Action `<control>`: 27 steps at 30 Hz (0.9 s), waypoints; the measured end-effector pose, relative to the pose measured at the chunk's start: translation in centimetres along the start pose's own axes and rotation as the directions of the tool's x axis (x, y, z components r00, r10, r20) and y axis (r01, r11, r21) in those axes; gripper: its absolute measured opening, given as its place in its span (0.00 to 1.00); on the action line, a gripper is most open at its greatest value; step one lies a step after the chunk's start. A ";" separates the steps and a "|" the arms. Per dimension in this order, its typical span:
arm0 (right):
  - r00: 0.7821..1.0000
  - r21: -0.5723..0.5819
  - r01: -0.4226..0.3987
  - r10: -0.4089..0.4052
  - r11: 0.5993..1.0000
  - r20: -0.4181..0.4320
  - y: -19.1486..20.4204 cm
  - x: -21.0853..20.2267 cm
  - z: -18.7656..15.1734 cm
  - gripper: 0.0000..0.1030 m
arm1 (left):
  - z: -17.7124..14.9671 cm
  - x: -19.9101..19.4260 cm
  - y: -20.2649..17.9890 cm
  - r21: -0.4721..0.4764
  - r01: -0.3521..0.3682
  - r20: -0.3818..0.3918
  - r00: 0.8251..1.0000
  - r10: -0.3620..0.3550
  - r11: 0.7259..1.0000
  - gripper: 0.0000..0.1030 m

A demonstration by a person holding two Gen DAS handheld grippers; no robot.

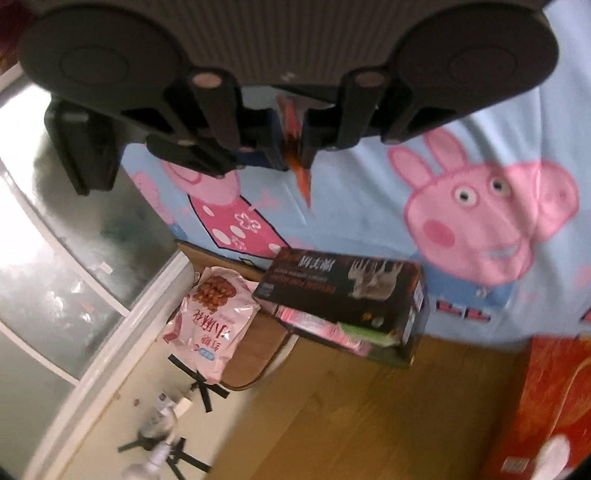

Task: Organize snacks
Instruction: 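Lift the red packet over the black box and open the left tool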

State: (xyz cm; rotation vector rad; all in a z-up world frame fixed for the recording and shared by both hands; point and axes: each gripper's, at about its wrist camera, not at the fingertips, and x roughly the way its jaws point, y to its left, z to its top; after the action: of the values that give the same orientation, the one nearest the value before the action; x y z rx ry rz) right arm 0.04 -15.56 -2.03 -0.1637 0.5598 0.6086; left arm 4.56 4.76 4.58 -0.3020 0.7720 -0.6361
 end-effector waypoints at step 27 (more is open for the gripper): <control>0.914 -0.218 0.375 -0.321 0.901 0.248 -8.8 5.1 11.9 0.28 | 16.2 8.8 1.2 0.048 -0.109 0.149 0.984 0.101 0.993 0.18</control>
State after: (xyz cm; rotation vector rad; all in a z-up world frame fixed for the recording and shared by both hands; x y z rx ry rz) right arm 13.97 -16.55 5.00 -0.4372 0.2351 0.3381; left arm 21.64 0.51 10.33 -0.2524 0.6241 -0.5290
